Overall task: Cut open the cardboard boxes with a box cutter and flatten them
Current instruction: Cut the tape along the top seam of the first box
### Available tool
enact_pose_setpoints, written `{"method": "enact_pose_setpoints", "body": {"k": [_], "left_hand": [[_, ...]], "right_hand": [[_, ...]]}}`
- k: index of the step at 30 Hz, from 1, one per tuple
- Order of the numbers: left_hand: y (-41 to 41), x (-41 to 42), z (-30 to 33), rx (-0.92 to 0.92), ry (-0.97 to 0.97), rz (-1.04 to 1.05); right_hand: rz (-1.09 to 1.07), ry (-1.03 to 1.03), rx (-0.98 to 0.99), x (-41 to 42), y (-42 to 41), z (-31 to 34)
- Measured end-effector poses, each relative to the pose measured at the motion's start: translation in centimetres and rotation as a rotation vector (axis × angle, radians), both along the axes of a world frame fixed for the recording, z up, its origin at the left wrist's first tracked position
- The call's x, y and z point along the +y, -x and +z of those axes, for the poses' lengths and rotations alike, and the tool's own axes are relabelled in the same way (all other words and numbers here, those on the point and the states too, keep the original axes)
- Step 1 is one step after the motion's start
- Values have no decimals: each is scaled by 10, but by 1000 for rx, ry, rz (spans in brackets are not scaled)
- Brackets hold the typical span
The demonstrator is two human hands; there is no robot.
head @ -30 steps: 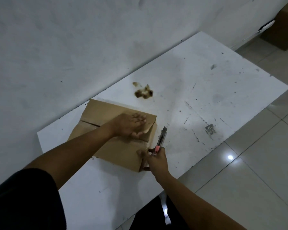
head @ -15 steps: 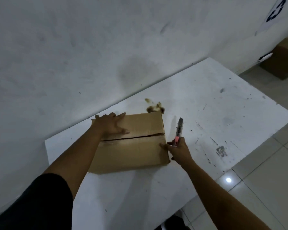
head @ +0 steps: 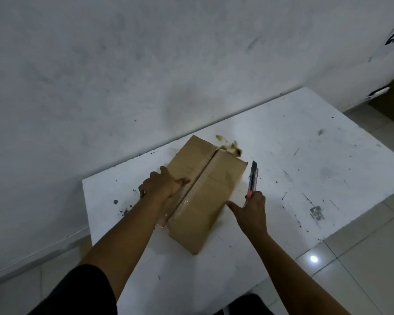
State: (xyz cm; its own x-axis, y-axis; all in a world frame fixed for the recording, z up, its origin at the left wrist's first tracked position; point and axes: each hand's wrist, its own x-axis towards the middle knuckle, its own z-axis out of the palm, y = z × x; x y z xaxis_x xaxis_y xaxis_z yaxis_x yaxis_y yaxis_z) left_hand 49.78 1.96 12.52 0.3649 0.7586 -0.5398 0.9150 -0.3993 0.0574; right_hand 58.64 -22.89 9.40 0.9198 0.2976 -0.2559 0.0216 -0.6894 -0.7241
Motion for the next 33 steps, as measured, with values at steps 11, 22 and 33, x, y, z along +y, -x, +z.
{"method": "enact_pose_setpoints", "body": {"k": [11, 22, 33], "left_hand": [[38, -50, -8, -237, 117, 332], [54, -141, -14, -307, 55, 112], [30, -155, -4, -288, -141, -591]], "right_hand": [[237, 23, 207, 6, 0, 3], [292, -85, 111, -4, -42, 13], [440, -78, -68, -55, -29, -10]]}}
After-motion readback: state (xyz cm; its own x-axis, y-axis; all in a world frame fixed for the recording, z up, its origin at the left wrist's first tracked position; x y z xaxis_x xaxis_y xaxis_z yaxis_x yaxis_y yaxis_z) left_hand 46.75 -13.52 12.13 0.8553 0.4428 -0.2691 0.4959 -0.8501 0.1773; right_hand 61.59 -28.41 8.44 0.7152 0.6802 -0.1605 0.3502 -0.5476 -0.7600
